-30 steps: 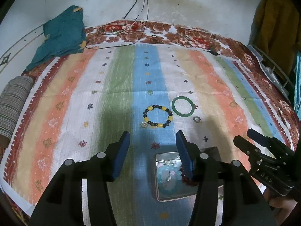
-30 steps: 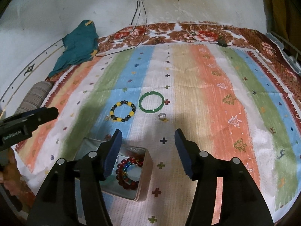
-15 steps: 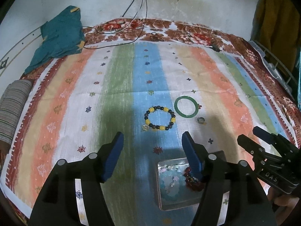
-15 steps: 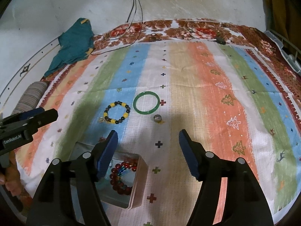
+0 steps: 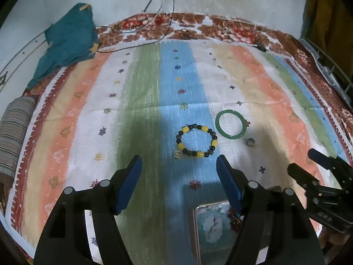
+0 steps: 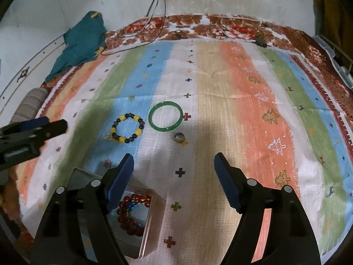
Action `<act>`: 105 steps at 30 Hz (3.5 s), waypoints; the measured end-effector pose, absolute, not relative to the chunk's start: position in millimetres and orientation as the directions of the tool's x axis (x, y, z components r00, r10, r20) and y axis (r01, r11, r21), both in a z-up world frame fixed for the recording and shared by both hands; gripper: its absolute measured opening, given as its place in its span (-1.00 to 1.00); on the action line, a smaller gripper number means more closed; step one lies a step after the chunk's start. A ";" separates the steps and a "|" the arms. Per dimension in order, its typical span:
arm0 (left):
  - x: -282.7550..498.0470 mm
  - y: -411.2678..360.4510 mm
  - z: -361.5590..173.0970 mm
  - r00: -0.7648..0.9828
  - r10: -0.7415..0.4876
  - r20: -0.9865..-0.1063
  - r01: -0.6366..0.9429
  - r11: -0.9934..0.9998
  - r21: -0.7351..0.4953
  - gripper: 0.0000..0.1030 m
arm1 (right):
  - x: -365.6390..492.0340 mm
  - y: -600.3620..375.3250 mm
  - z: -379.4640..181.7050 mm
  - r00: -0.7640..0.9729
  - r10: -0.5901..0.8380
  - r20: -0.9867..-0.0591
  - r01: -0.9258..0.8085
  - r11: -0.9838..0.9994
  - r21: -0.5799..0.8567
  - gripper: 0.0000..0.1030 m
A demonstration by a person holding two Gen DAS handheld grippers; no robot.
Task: Organize jewelry
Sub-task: 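Lift both open grippers from the tin toward the yellow-black bracelet and ring, then grasp the yellow-black bead bracelet with the left gripper while the right grasps the ring, then carry the bracelet and ring back over the silver tin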
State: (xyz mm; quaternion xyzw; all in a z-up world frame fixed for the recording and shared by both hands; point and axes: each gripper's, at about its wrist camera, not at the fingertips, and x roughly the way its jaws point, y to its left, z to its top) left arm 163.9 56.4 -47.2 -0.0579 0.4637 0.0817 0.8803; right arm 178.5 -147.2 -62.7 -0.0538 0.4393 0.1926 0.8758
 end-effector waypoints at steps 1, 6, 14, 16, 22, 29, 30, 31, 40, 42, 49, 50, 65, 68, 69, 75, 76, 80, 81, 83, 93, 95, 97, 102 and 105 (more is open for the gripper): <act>165.8 56.7 -48.7 0.554 0.090 -0.828 -0.197 0.980 -0.026 0.37 | 179.0 -146.3 -62.8 0.537 0.291 -0.792 -0.389 0.918 0.074 0.54; 180.1 58.6 -61.6 0.528 0.088 -0.845 -0.199 0.980 -0.023 0.39 | 190.8 -141.6 -68.2 0.533 0.275 -0.800 -0.391 0.919 0.055 0.54; 199.7 65.5 -78.3 0.496 0.089 -0.864 -0.210 0.978 -0.020 0.44 | 210.2 -136.4 -85.9 0.506 0.249 -0.826 -0.388 0.921 0.040 0.54; 203.0 67.2 -81.2 0.491 0.081 -0.867 -0.212 0.977 -0.029 0.44 | 213.7 -135.3 -88.6 0.504 0.240 -0.830 -0.385 0.922 0.033 0.54; 215.5 67.5 -89.1 0.481 0.081 -0.873 -0.202 0.979 -0.021 0.46 | 223.3 -132.3 -92.7 0.505 0.231 -0.832 -0.384 0.923 0.023 0.54; 229.4 68.0 -97.1 0.468 0.085 -0.880 -0.190 0.982 -0.007 0.48 | 233.2 -128.2 -103.0 0.482 0.220 -0.848 -0.398 0.917 0.011 0.54; 231.7 68.2 -98.0 0.466 0.086 -0.881 -0.189 0.982 -0.004 0.47 | 234.8 -127.7 -104.8 0.478 0.219 -0.851 -0.399 0.917 0.011 0.54; 233.7 68.6 -99.0 0.464 0.085 -0.882 -0.188 0.982 -0.004 0.47 | 236.7 -127.0 -106.8 0.471 0.219 -0.855 -0.402 0.916 0.014 0.54; 251.1 71.4 -117.7 0.430 0.085 -0.899 -0.168 0.986 0.013 0.48 | 247.3 -115.2 -123.3 0.430 0.204 -0.879 -0.423 0.906 0.003 0.54; 254.4 71.9 -122.8 0.420 0.088 -0.903 -0.162 0.987 0.020 0.48 | 251.3 -114.4 -128.7 0.417 0.202 -0.886 -0.420 0.908 0.010 0.54; 262.3 74.3 -135.5 0.403 0.074 -0.912 -0.135 0.991 0.021 0.47 | 261.9 -112.5 -137.4 0.419 0.204 -0.885 -0.420 0.908 0.011 0.54; 263.7 74.7 -137.5 0.399 0.076 -0.914 -0.135 0.991 0.023 0.47 | 263.3 -111.8 -139.2 0.417 0.206 -0.885 -0.422 0.906 0.012 0.54; 273.2 68.4 -159.2 0.384 0.046 -0.922 -0.076 0.997 0.018 -0.55 | 269.4 -107.9 -152.2 0.411 0.188 -0.892 -0.450 0.893 -0.020 -0.48; 272.7 70.1 -159.7 0.374 0.063 -0.925 -0.091 0.995 0.031 -0.79 | 269.2 -108.9 -152.1 0.410 0.195 -0.891 -0.454 0.891 -0.014 -0.62; 272.5 70.1 -159.1 0.373 0.064 -0.926 -0.088 0.996 0.034 -0.81 | 269.0 -109.0 -152.1 0.412 0.196 -0.890 -0.456 0.890 -0.015 -0.62; 266.8 65.4 -131.6 0.460 0.094 -0.883 -0.072 0.995 0.069 -0.81 | 264.9 -110.2 -146.6 0.426 0.219 -0.878 -0.444 0.896 0.008 -0.62; 265.7 64.6 -125.4 0.470 0.084 -0.879 -0.069 0.996 0.058 -0.81 | 264.1 -109.7 -145.3 0.429 0.222 -0.876 -0.443 0.896 0.010 -0.62; 260.3 61.9 -111.2 0.481 0.054 -0.875 -0.070 0.997 0.023 -0.81 | 259.1 -109.4 -133.2 0.463 0.220 -0.859 -0.434 0.901 -0.003 -0.62; 257.8 59.2 -107.8 0.487 0.048 -0.872 -0.062 0.998 0.020 -0.81 | 258.7 -110.2 -130.2 0.470 0.221 -0.855 -0.428 0.904 -0.001 -0.62; 253.2 56.5 -104.0 0.498 0.049 -0.866 -0.055 0.998 0.025 -0.81 | 256.9 -112.7 -124.2 0.484 0.223 -0.846 -0.416 0.910 0.002 -0.62; 241.7 42.3 -79.9 0.563 0.030 -0.826 -0.048 0.999 0.004 -0.81 | 241.6 -118.4 -101.8 0.542 0.229 -0.808 -0.396 0.918 -0.005 -0.62; 237.7 39.5 -74.4 0.575 0.023 -0.818 -0.043 0.999 -0.003 -0.81 | 238.9 -119.5 -99.6 0.548 0.232 -0.804 -0.396 0.918 -0.005 -0.62; 234.6 37.5 -68.9 0.589 0.020 -0.808 -0.040 0.999 -0.005 -0.81 | 235.5 -120.7 -97.2 0.552 0.236 -0.800 -0.397 0.918 -0.003 -0.62; 226.7 36.1 -58.1 0.606 0.008 -0.796 -0.035 0.999 -0.017 -0.81 | 228.5 -122.9 -89.0 0.568 0.251 -0.784 -0.398 0.917 0.006 -0.62; 221.3 34.4 -52.3 0.614 0.004 -0.789 -0.029 0.999 -0.018 -0.81 | 223.6 -124.2 -83.0 0.580 0.262 -0.771 -0.401 0.916 0.009 -0.62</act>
